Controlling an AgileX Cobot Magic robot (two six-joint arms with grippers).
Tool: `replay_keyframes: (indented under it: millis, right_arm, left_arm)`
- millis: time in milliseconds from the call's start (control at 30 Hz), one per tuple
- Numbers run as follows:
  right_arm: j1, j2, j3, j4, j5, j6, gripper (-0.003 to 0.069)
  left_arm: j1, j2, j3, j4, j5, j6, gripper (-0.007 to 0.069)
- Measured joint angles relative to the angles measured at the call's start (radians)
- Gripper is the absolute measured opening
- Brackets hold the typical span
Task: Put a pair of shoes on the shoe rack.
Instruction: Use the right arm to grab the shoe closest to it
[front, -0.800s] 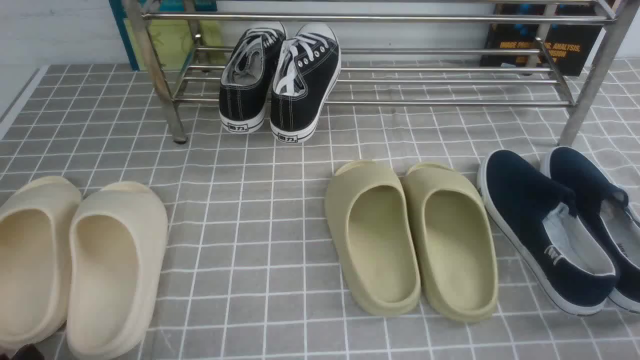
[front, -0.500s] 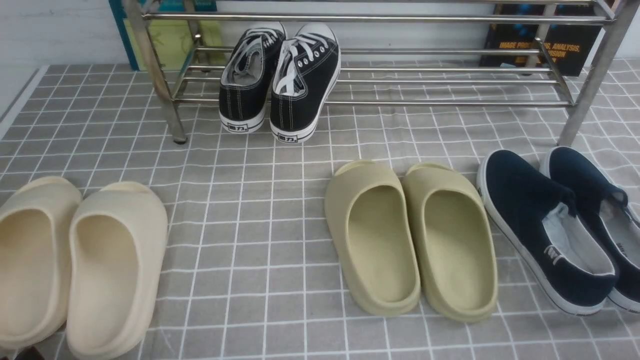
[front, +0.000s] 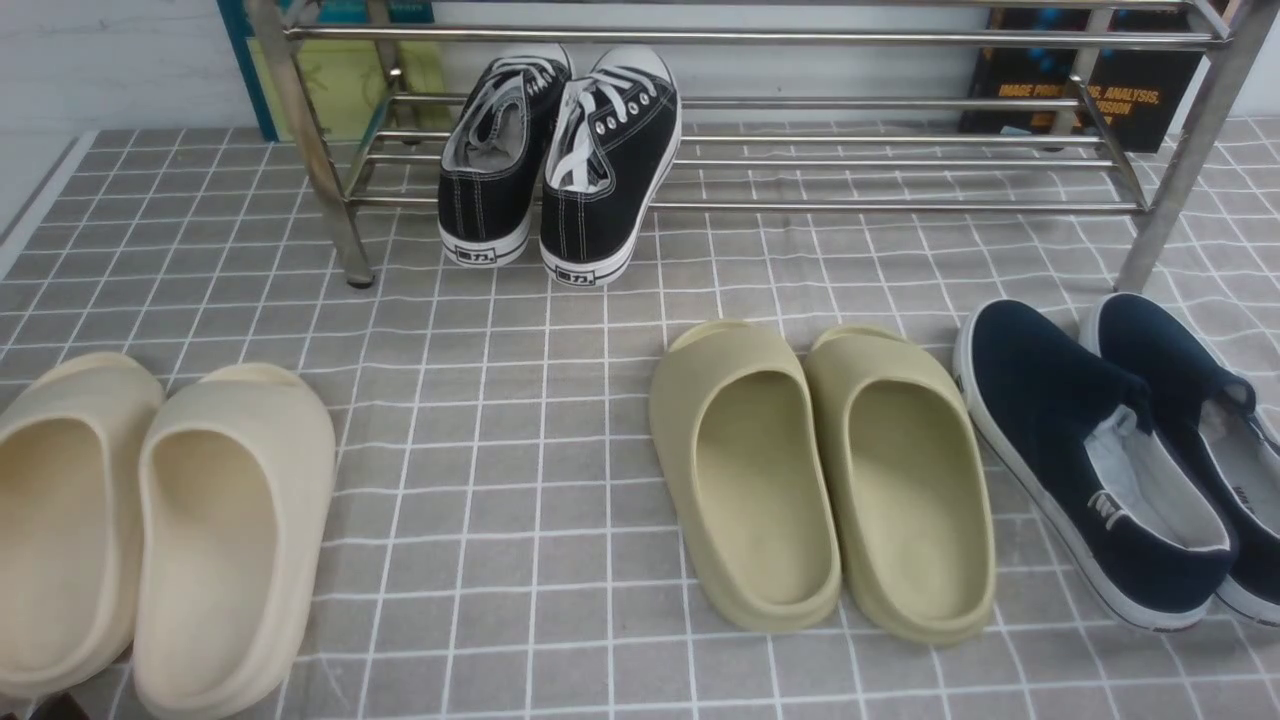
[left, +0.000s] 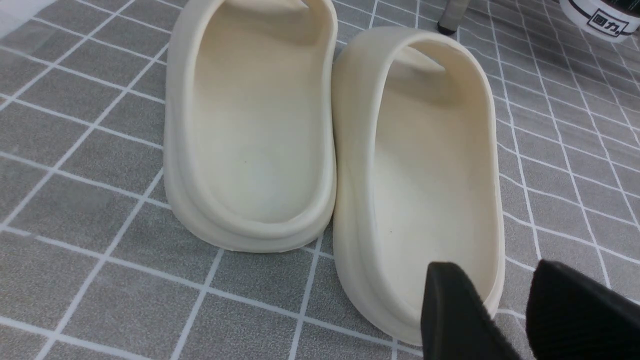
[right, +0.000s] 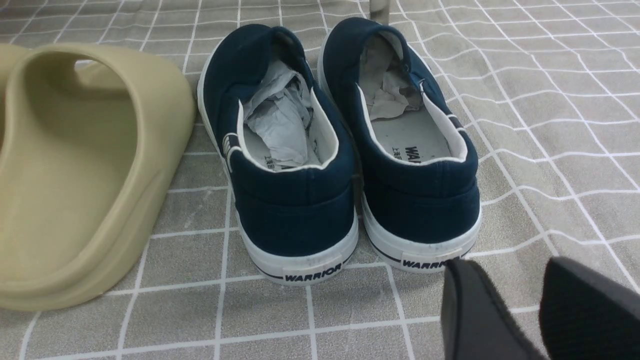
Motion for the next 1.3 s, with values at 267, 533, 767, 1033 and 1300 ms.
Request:
replay_keyframes:
  millis: [267,533,767,1033,1300]
  right_arm:
    - [0.0,0.0,0.0,0.0,0.0,0.0,0.0244]
    - [0.0,0.0,0.0,-0.008,0.0,0.0,0.0244]
    - [0.0,0.0,0.0,-0.019,0.0,0.011,0.0244]
    - [0.0,0.0,0.0,0.335,0.001,0.358,0.0244]
    - [0.0,0.0,0.003,0.568,0.008,0.717,0.0244]
  left_arm:
    - [0.0,0.0,0.0,0.0,0.0,0.0,0.0239]
    - [0.0,0.0,0.0,0.0,0.0,0.0,0.0239]
    - [0.0,0.0,0.0,0.0,0.0,0.0,0.0239]
    - [0.0,0.0,0.0,0.0,0.0,0.0,0.0239]
    - [0.0,0.0,0.0,0.0,0.0,0.0,0.0239]
